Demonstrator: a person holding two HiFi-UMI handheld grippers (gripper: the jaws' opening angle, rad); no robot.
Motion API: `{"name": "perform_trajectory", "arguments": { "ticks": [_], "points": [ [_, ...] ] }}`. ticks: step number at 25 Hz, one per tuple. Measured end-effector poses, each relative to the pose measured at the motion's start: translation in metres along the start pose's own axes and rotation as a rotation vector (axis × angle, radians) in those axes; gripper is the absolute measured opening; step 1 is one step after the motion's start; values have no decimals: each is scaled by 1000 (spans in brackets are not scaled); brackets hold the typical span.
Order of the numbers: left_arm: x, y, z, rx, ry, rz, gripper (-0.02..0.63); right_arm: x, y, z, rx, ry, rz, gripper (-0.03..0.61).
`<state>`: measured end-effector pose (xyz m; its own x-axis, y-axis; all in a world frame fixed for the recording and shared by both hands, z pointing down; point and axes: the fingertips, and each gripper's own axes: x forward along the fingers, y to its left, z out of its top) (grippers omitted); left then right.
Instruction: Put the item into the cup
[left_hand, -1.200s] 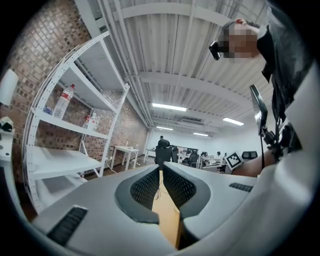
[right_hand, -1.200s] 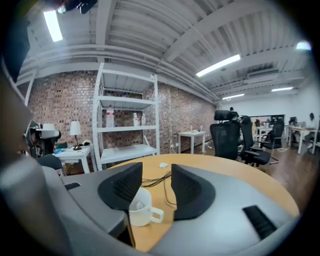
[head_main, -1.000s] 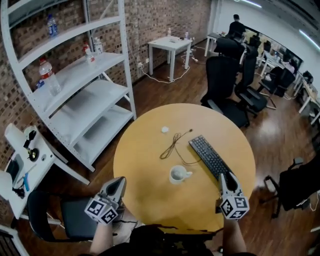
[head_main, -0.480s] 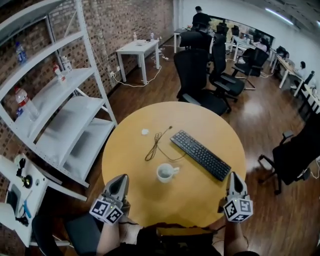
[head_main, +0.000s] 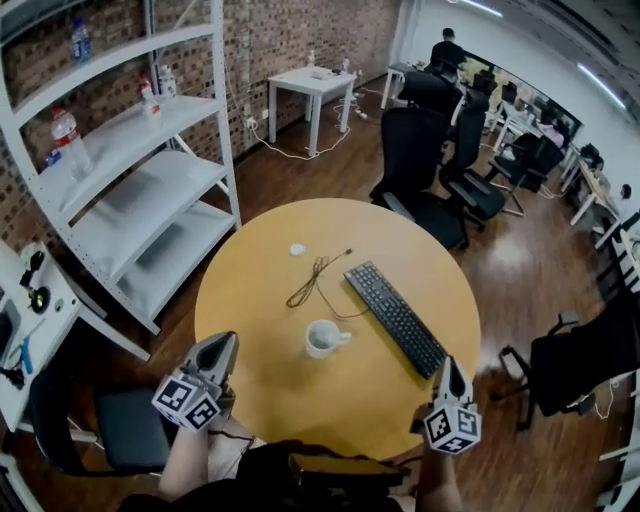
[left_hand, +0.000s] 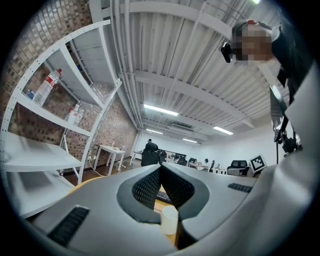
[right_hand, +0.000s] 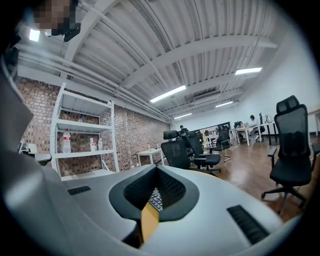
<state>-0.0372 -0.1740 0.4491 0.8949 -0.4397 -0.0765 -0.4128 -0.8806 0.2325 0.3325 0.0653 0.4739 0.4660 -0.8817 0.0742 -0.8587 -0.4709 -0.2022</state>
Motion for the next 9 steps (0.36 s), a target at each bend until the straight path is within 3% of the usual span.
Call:
{"name": "perform_trajectory", "arguments": {
  "ticks": [4, 9],
  "points": [
    [-5, 0, -5, -24, -11, 20, 11, 7, 0, -5, -13, 29, 16, 9],
    [-10, -4, -4, 2, -1, 37, 11, 14, 6, -5, -10, 26, 46, 9]
  ]
}}
